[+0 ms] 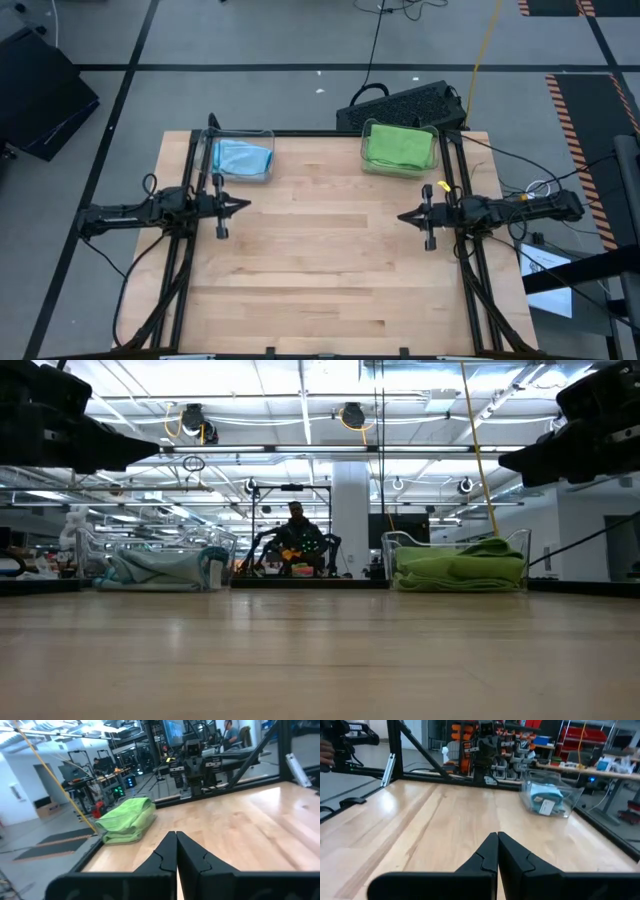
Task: Sort microfiber towel by color & place in baskets
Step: Return to Home Position
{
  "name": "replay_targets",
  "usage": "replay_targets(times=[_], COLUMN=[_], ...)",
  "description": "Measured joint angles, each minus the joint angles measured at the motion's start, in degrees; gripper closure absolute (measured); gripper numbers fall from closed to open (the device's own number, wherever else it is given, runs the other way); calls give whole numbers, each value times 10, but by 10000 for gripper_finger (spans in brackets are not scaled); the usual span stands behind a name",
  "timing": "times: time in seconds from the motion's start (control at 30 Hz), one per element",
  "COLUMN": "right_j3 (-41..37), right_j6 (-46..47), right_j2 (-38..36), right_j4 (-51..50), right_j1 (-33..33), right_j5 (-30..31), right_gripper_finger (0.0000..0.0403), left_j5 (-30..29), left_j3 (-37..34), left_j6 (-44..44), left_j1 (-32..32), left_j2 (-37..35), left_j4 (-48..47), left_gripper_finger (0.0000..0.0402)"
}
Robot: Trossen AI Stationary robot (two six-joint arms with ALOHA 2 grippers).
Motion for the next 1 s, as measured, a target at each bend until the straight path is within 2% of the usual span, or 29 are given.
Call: replay_targets(times=[0.13,0.53,0.83,1.0], right_j3=[0,0,0,0], right_j6=[-1,-2,-3,-89], right_j2=[2,2,2,2], right_j4=[0,1,2,3], right_j1=[0,0,0,0], right_j5=[0,-1,-1,0], right_gripper_finger=[403,403,403,403], left_j5=[-6,23,24,26], left_j3=[0,0,0,0], left_j6=[9,-37,-56,-105], left_j1=[9,15,2,-4], left_j2=[0,0,35,58], left_j4=[0,-2,-2,-2], left_gripper_finger=[398,398,397,399])
